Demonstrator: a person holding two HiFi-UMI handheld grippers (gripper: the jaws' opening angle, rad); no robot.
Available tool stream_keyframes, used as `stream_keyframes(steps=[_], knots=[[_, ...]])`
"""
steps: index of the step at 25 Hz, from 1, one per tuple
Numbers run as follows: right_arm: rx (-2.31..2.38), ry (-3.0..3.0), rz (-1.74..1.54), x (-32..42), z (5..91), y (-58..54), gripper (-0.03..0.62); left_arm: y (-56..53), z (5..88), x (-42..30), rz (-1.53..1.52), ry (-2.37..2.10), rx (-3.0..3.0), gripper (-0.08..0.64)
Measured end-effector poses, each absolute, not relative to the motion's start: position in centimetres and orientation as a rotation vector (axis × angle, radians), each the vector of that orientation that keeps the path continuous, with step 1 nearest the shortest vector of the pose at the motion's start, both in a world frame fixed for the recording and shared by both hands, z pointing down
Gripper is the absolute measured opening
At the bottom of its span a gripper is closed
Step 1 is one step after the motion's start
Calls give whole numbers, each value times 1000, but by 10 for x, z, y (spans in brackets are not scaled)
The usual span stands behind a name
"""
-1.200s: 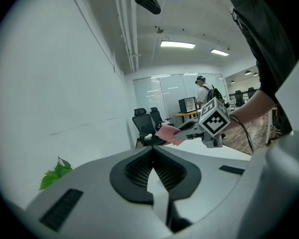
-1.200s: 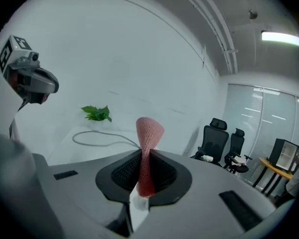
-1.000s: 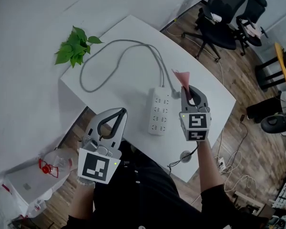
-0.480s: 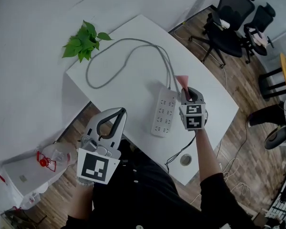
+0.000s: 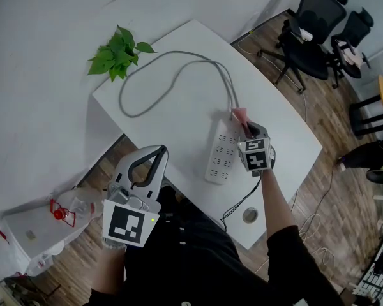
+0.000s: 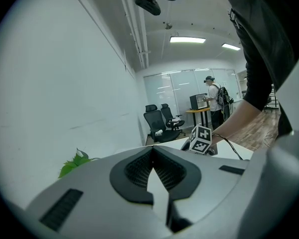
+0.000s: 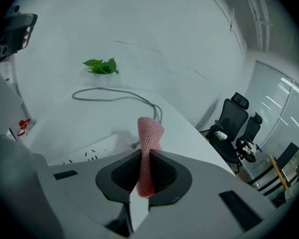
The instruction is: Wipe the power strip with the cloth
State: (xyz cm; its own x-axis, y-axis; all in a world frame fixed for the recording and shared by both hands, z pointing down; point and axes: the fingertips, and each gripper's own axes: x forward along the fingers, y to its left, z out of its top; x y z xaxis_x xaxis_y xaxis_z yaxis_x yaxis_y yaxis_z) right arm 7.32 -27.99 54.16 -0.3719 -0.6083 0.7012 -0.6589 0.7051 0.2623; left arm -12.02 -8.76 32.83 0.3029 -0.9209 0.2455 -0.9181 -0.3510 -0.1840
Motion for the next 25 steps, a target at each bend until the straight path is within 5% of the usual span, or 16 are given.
stream_keyframes(steps=[25], knots=[[842, -2088, 100, 72, 556, -235, 57, -92, 330, -105, -478, 1718, -2579, 13]])
